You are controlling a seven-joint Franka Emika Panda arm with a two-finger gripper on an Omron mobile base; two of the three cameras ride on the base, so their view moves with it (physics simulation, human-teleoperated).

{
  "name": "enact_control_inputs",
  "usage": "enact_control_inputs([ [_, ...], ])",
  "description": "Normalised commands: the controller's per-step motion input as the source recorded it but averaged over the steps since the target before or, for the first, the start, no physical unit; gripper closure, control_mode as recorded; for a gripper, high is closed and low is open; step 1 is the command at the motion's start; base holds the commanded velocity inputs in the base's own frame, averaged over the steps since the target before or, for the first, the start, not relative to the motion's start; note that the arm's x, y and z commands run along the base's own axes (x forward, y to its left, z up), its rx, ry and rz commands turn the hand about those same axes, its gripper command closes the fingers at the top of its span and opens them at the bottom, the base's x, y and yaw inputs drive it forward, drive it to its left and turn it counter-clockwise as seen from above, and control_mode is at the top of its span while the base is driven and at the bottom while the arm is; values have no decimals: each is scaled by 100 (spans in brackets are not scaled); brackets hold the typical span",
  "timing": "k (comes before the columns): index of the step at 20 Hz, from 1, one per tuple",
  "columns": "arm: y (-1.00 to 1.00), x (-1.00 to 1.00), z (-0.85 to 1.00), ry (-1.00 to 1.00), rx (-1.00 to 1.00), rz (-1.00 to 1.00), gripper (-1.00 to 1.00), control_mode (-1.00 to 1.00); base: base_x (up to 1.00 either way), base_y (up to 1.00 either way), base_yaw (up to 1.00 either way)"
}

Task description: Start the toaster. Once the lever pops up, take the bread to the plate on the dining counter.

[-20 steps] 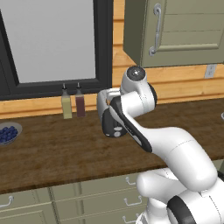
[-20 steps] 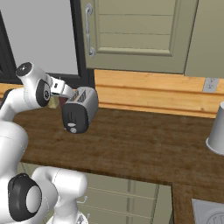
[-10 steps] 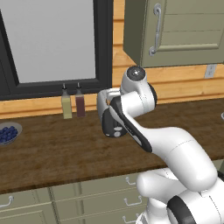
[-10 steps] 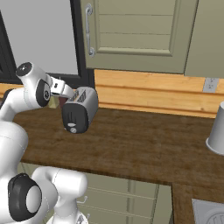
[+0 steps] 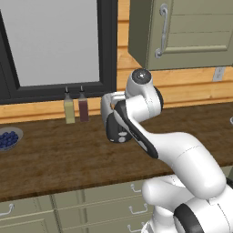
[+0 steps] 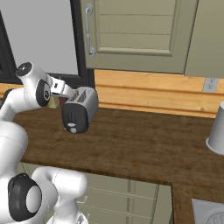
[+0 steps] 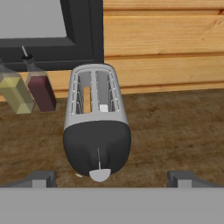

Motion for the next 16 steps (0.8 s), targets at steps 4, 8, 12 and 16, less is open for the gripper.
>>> enact_control_inputs([
  [4,0,0,0,0,0,0,-100,-100,0,0,0],
  [8,0,0,0,0,0,0,-100,-100,0,0,0],
  [12,0,0,0,0,0,0,-100,-100,0,0,0],
  [16,0,0,0,0,0,0,-100,-100,0,0,0],
])
